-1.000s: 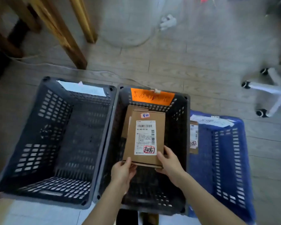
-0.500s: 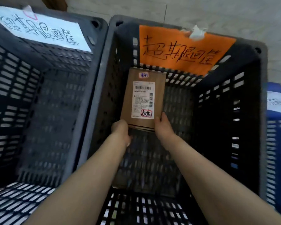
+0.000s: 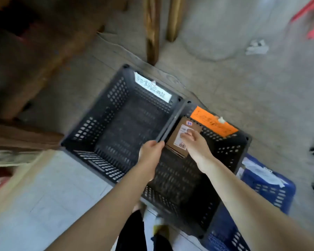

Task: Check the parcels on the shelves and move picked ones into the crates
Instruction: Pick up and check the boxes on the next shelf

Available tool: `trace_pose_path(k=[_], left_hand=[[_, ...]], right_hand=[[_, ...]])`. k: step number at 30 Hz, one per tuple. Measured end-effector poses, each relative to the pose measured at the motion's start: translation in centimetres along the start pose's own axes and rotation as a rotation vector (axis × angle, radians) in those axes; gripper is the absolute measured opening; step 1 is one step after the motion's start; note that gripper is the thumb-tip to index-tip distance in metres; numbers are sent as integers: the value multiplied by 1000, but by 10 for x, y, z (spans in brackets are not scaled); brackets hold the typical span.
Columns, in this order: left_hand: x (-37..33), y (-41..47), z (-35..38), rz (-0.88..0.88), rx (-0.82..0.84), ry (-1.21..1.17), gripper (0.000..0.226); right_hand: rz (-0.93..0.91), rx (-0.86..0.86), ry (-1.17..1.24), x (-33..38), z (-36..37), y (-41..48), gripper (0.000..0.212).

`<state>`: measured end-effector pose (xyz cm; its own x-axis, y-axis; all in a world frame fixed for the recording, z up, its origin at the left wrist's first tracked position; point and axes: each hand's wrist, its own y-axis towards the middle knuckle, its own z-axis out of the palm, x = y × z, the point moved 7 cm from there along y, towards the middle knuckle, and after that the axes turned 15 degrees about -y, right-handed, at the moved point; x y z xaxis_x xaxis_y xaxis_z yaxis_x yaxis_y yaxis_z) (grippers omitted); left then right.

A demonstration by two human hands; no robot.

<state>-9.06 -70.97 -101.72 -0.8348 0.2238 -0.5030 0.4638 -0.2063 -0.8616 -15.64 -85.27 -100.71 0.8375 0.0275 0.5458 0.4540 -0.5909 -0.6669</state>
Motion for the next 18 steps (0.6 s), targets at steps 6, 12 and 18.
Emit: trace_pose_path(k=[6,12,18], left_hand=[[-112,-176,-120,308,-124,-160,44],[-186,-371,-263,654,-312,-374,12],[-237,-521,-383,949,-428,-577,10]], right_hand=[[-379,235,-64,169,13,-164,51],[-721,411,-59,308,48,-349,41],[-1070,493,-61,430,89,-516,36]])
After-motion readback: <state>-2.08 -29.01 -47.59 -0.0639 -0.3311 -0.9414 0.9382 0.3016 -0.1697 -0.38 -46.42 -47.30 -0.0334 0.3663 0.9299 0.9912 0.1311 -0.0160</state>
